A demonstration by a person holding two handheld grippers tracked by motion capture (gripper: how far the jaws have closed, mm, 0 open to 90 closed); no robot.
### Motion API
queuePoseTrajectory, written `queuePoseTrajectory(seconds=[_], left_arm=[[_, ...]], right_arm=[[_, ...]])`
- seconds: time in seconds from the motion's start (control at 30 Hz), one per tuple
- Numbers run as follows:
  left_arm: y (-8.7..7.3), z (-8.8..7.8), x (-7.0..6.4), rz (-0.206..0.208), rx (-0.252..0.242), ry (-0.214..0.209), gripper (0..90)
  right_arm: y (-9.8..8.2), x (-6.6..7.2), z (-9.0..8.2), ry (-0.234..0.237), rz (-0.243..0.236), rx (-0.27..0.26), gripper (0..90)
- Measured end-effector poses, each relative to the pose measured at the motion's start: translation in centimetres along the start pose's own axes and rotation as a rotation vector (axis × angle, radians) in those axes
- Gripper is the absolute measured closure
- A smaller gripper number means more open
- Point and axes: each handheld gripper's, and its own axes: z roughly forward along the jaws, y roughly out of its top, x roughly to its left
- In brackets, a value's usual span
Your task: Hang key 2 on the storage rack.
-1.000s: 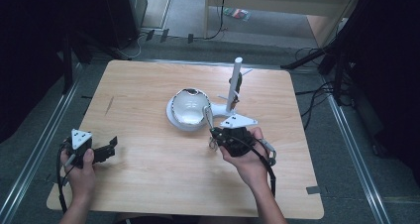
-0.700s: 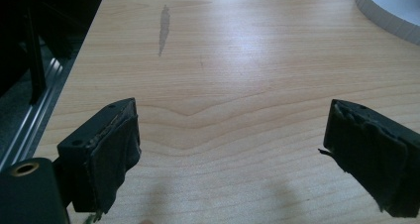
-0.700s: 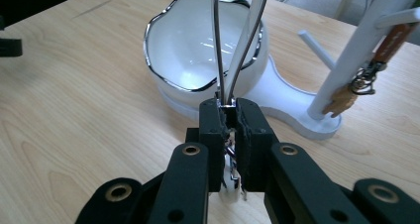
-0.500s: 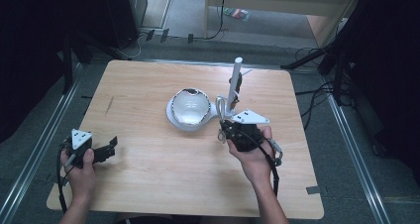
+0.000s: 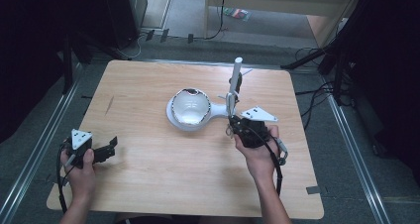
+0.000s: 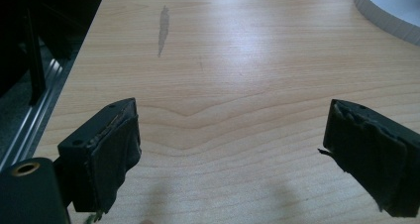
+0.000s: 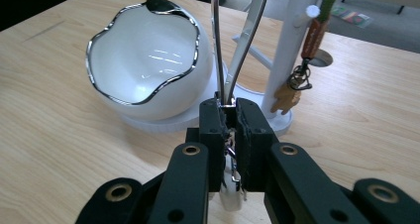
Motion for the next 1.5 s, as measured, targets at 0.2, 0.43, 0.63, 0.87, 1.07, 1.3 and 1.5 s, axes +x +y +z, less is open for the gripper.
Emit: queuePoseTrajectory(seconds=[0.2, 0.43, 0.63, 0.87, 1.07, 1.3, 1.5], left_arm=[[0.0, 0.0, 0.0, -0.003, -0.001, 0.0, 7.7], [0.0, 0.0, 0.0, -0.007, -0.003, 0.0, 7.7], [0.0, 0.0, 0.0, -0.012, -0.004, -0.001, 7.7], [0.0, 0.0, 0.1, -0.013, -0.005, -0.003, 7.7], [0.0, 0.0, 0.1, -0.013, -0.004, -0.002, 7.7], [0.0, 0.0, 0.1, -0.013, -0.004, -0.001, 7.7], [0.0, 0.0, 0.1, -0.013, -0.005, -0.002, 7.7]], right_arm=[[-0.1, -0.3, 0.2, -0.018, 0.014, -0.007, 83.8], [-0.1, -0.7, 0.4, -0.071, 0.023, -0.005, 83.8], [-0.5, -1.1, 1.0, -0.096, 0.042, 0.014, 83.8], [-0.6, -1.6, 2.1, -0.115, 0.062, 0.03, 83.8], [-0.5, -1.8, 2.9, -0.127, 0.074, 0.04, 83.8], [-0.2, -2.0, 3.6, -0.131, 0.074, 0.055, 83.8], [0.2, -2.3, 4.6, -0.125, 0.065, 0.091, 83.6]])
